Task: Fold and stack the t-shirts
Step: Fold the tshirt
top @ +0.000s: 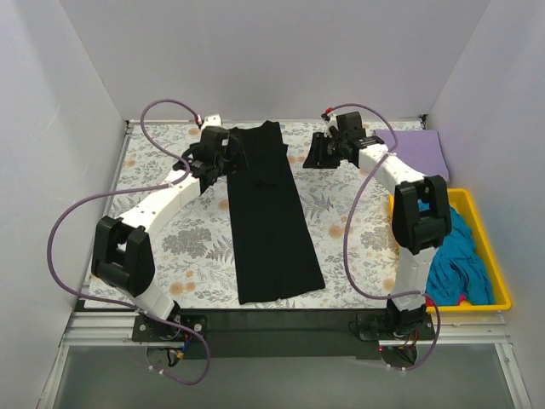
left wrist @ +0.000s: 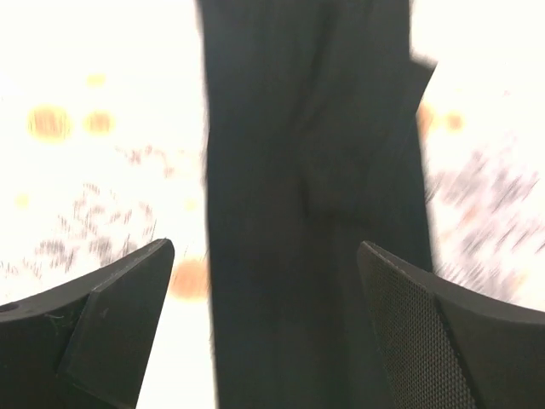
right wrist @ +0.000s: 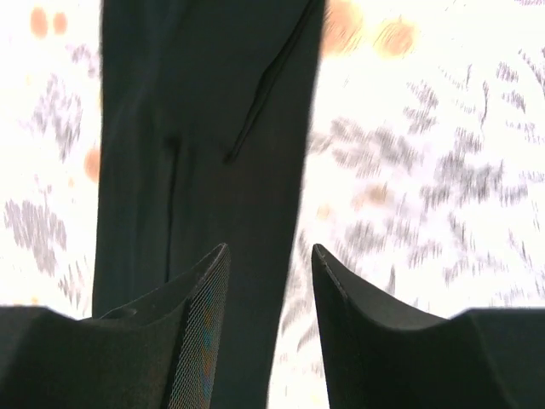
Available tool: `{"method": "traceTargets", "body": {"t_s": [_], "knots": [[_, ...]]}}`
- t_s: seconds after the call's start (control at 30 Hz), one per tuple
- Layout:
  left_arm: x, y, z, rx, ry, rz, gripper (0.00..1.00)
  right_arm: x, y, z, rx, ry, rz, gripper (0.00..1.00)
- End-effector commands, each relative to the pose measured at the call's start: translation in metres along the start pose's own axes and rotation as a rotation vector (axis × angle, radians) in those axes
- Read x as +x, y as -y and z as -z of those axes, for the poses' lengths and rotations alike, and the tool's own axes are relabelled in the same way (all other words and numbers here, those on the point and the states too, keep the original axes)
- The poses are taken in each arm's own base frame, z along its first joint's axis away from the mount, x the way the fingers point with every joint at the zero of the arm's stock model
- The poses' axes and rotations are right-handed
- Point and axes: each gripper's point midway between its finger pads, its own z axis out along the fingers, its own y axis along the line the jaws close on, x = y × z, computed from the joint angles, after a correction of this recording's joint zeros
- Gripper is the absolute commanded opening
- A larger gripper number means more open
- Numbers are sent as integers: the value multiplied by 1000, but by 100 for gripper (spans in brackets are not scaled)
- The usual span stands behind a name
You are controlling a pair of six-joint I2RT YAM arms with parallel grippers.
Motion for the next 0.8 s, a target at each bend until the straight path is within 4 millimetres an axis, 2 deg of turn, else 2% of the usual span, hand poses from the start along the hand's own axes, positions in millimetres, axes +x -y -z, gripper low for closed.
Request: {"method": "traceTargets", "body": {"t_s": [0.0, 0.03, 0.1, 0.13, 0.2, 0.23, 0.3, 0.33, 0.37, 0.43, 0.47, 0.5, 0.53, 0.6, 0.67, 0.7, 0.73, 0.77], "knots": [[55, -7, 13, 49, -101, -84, 88, -51, -5, -26, -108, 149, -66, 50], [58, -4, 13, 71, -93, -111, 88, -55, 2, -42, -113, 150, -81, 49], [65, 3, 12, 98, -93, -147, 86, -69, 5, -55, -137, 190, -87, 50], [59, 9, 10, 115, -70, -168, 86, -72, 10, -69, -144, 193, -92, 50], [63, 19, 0, 131, -73, -200, 83, -85, 12, -81, -171, 231, -88, 50], [54, 28, -4, 148, -47, -213, 82, -87, 17, -93, -179, 231, -93, 50], [64, 40, -17, 158, -71, -242, 82, -89, 23, -103, -197, 233, -109, 50], [60, 50, -20, 168, -62, -251, 82, -84, 27, -111, -205, 221, -129, 49], [73, 56, -24, 159, -84, -273, 82, -82, 26, -113, -219, 214, -128, 49], [87, 59, -25, 148, -122, -275, 80, -77, 22, -109, -244, 203, -113, 49], [100, 60, -25, 147, -156, -240, 79, -62, 23, -111, -245, 174, -121, 49], [111, 55, -22, 134, -201, -229, 79, -56, 18, -108, -270, 161, -115, 49], [120, 52, -20, 128, -233, -211, 77, -61, 9, -96, -289, 182, -93, 49], [143, 45, -8, 123, -321, -169, 75, -45, -1, -87, -294, 162, -57, 49], [154, 44, 4, 138, -363, -153, 72, -34, -9, -83, -305, 144, -24, 49], [170, 41, 13, 141, -422, -140, 71, -19, -10, -85, -305, 115, -34, 49], [177, 40, 18, 148, -450, -135, 71, -16, -13, -81, -306, 111, -37, 49], [188, 39, 28, 160, -503, -120, 70, -3, -12, -81, -298, 89, -51, 49]]}}
